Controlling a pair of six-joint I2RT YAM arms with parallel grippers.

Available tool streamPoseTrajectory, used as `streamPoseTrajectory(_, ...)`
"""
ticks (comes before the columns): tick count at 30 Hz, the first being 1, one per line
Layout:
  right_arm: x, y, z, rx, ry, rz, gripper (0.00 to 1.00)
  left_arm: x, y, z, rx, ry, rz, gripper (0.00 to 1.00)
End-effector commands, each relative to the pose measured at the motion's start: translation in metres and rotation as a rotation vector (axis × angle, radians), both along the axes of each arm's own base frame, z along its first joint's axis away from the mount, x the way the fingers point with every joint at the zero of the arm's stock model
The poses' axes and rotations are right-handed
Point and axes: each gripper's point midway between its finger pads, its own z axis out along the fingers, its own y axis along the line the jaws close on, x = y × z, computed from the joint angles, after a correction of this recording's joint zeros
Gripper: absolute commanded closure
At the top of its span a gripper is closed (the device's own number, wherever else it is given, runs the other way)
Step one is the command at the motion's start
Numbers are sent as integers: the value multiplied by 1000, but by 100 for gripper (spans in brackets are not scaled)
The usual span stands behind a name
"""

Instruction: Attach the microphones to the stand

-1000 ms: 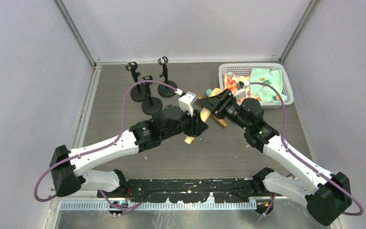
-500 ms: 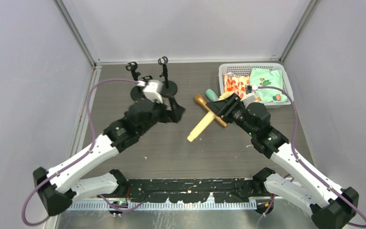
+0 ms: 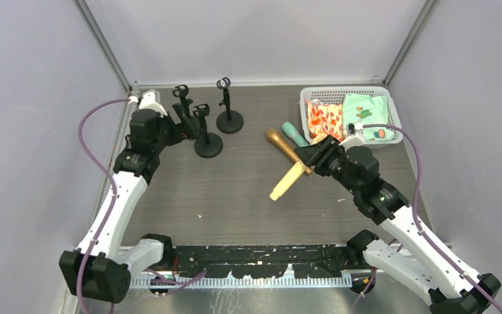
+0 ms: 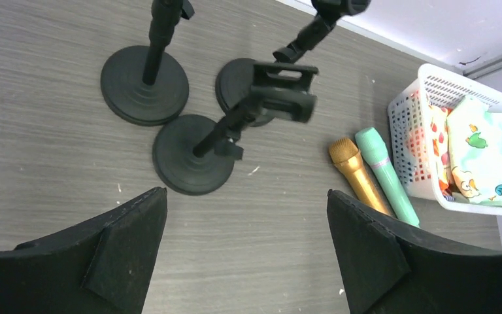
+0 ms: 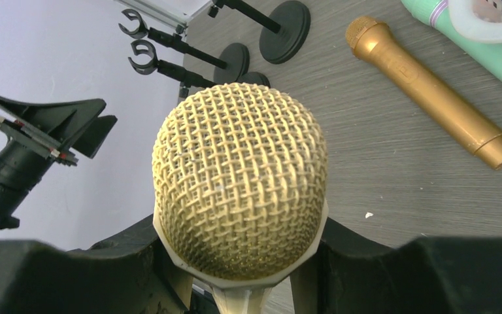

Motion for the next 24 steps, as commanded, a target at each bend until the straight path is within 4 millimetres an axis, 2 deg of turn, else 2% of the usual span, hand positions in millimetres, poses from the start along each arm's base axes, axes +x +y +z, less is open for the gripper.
streamPoseTrajectory(1, -2, -1, 8, -1, -32, 8, 91, 23, -6, 14, -32, -102, -119, 6)
streamPoseTrajectory(10, -10, -4, -2, -33, -16, 27, 90, 60, -15, 29, -27, -217, -171, 5)
streamPoseTrajectory(17, -13, -7, -3, -37, -13, 25, 90, 84, -5, 16, 40, -183, -126, 4)
streamPoseTrajectory(24, -16, -8, 0, -65, -17, 36, 90, 102, -10, 7, 46, -176, -150, 4)
